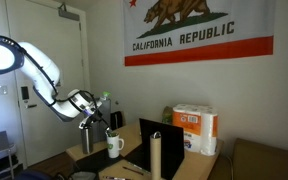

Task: Place the red pen in the mug

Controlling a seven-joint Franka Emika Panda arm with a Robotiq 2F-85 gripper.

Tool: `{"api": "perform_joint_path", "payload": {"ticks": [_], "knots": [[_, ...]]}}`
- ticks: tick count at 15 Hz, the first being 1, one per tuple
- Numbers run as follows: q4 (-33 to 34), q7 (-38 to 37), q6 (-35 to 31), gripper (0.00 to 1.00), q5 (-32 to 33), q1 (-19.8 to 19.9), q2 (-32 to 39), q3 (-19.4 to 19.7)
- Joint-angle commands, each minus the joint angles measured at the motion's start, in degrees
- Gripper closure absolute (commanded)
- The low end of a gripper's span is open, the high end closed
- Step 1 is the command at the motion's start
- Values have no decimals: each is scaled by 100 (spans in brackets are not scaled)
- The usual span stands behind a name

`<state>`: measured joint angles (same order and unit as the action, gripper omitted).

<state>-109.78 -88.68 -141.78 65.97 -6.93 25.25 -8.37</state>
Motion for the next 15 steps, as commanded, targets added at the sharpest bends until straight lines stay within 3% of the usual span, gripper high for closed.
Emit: {"api": "perform_joint_path", "payload": {"ticks": [1,4,6,8,9,11,15], "knots": [[-485,1422,-205,0,-1399,226,-671,-72],[-576,2875,-69,0,-2872,305,-1012,-72],[-659,3860,162,0,-3701,826,-1208,-596],[-638,4836,495,0,-4568,989,-1427,-665],[-611,5326,652,0,-5074,632,-1534,-239],[-538,5920,1117,0,-5533,574,-1722,-38],[-509,6500,1768,0,-5708,472,-2063,285]]}}
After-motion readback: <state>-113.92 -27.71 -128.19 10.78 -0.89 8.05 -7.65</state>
